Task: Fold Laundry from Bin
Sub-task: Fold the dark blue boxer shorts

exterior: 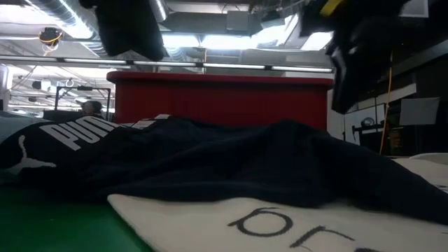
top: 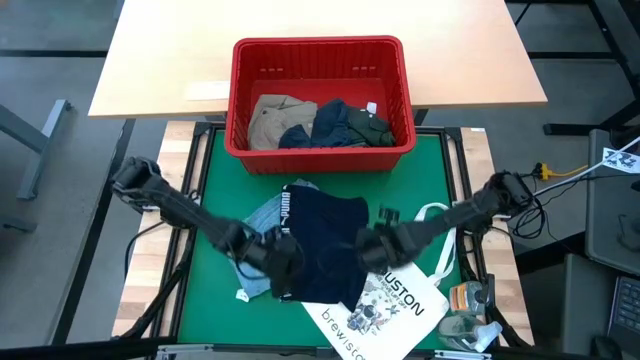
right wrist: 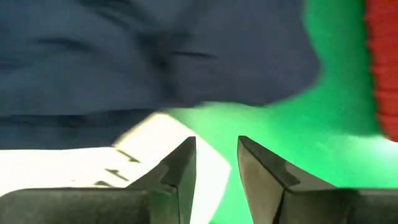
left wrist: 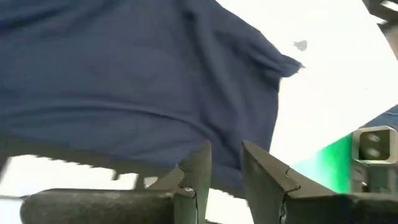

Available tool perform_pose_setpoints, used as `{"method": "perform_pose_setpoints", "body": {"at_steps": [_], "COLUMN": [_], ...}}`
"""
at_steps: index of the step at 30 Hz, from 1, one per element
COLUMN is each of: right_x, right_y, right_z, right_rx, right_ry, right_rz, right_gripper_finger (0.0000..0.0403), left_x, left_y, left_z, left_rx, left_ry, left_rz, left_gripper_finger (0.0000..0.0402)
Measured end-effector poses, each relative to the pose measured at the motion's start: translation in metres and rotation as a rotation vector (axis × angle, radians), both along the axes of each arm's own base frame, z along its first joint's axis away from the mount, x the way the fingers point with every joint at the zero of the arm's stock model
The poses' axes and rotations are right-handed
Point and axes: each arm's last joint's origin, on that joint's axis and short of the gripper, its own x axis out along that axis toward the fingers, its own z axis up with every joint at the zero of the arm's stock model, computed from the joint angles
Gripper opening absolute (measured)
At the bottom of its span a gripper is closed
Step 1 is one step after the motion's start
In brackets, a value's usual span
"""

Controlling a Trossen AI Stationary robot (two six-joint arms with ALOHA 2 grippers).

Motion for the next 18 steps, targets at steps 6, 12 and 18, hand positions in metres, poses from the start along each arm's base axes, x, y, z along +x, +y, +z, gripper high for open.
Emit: {"method": "perform_pose_setpoints", "body": {"at_steps": [6,12,18], "right_x": [-0.012,-0.016,-0.020], "right_y": [0.043,0.054,0.045], "right_z": [-0.024,-0.055,-0.079], "right_rx": [0.110,0.254,0.358], "right_ry": [-0.126,-0.273,-0.354], "right_rz": [0.137,0.177,0.115], "right_gripper_finger": [0.0117,0.0117,0.0117], "left_x": [0.005,0.004,0.000], "left_y": [-0.045,-0.065,-0.066], "left_z": [-0.036,-0.077,-0.095], "left_rx": [-0.003,0.051,0.094], "left_ry": [-0.006,0.081,0.165], "left_rz": [-0.106,-0.152,-0.161], "left_gripper_finger": [0.0082,0.0082,0.0082]}}
